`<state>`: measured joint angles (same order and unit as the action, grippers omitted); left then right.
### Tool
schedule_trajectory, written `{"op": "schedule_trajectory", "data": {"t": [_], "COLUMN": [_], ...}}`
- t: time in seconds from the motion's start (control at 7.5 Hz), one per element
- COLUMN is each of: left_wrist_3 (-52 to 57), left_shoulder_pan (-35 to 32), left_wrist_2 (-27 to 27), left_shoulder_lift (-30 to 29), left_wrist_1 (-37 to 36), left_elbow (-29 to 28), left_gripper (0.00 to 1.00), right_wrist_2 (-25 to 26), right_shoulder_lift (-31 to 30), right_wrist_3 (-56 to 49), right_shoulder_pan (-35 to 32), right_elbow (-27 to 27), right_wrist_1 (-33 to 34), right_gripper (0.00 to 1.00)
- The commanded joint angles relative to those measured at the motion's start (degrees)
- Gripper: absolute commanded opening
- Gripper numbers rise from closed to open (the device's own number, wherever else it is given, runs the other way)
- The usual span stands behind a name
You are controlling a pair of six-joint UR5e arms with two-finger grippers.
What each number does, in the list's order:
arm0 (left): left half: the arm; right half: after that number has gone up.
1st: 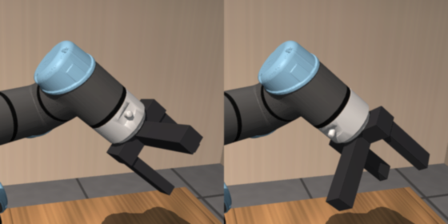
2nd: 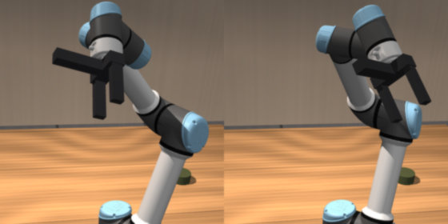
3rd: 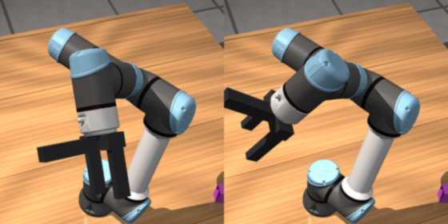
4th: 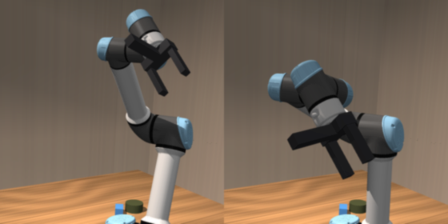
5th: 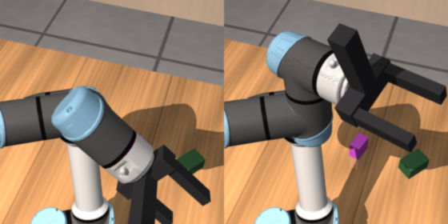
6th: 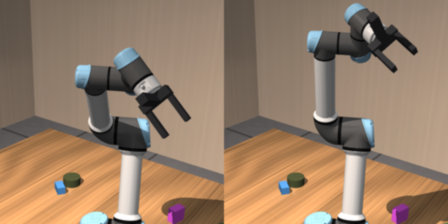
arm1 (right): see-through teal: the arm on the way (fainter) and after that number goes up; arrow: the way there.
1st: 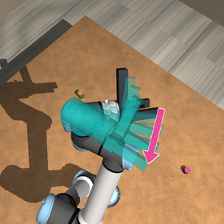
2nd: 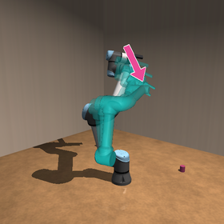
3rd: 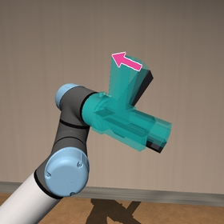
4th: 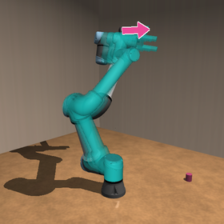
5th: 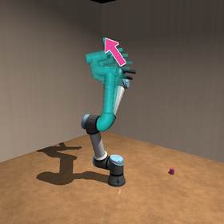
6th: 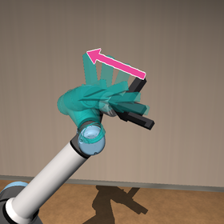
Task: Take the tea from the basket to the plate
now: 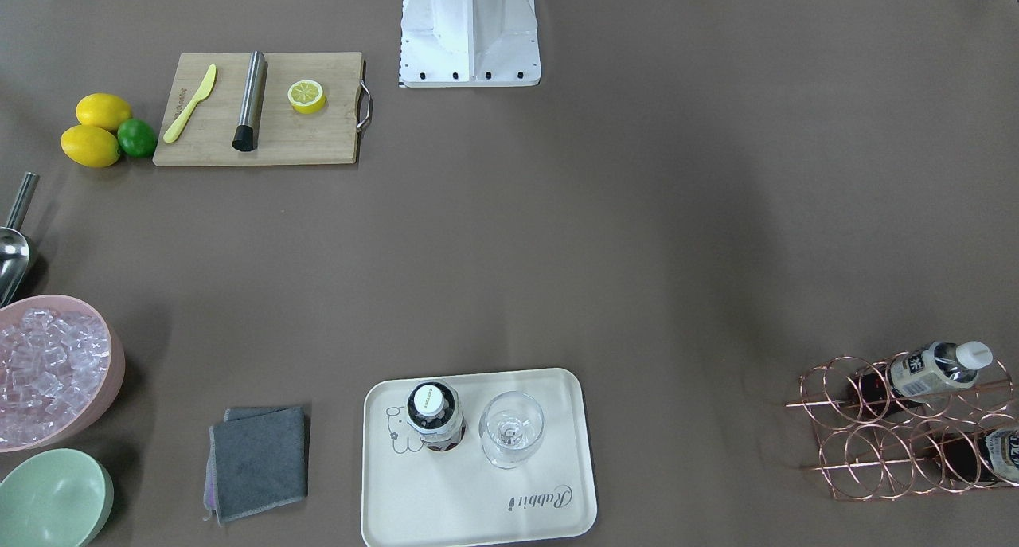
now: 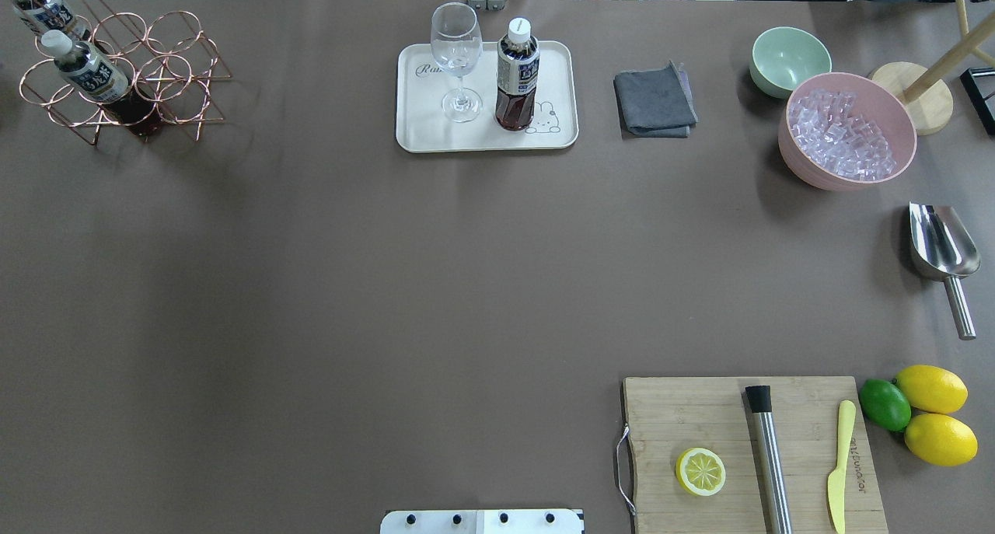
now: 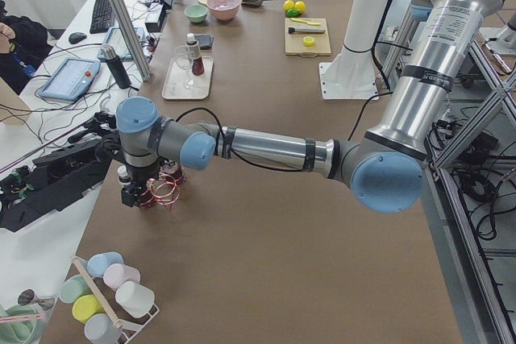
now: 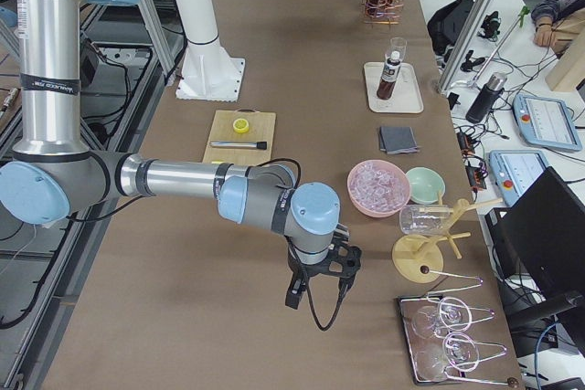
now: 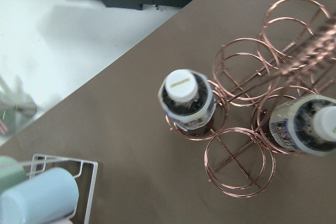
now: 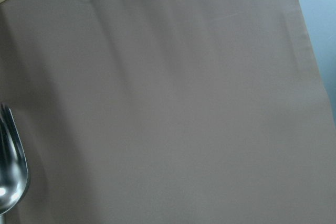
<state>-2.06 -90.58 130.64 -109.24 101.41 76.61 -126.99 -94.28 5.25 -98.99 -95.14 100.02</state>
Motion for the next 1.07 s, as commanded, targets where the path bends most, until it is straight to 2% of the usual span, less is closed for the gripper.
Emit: {"op": "schedule_trajectory", "data": {"t": [0.0,0.13,0.4,0.93], "left_wrist_3": [-14.1,-14.1,-14.1,-14.1], "left_shoulder_pan": [-0.8,-0.7,-0.6,0.1], "left_wrist_2": [5.1,6.2,6.5,6.3], "left_shoulder_lift": [1.4,2.4,10.0,12.5], "left_wrist_1": [-12.5,-13.2,-12.6,-13.4], "left_elbow": [0.1,0.5,4.0,4.2], "left_gripper": [0.98,0.98,0.98,0.98], "right_wrist_2": [-1.3,-1.4,-1.7,-4.9], "right_shoulder_lift": [0.0,-0.1,-0.1,-0.6], "right_wrist_3": [-0.1,0.0,0.0,0.0], "right_shoulder_pan": [-0.2,-0.2,-0.4,-1.1], "right_elbow": [-0.2,-0.1,-0.2,0.0], "right_wrist_1": [0.0,0.0,0.0,0.0], "right_gripper": [1.00,1.00,1.00,1.00]}}
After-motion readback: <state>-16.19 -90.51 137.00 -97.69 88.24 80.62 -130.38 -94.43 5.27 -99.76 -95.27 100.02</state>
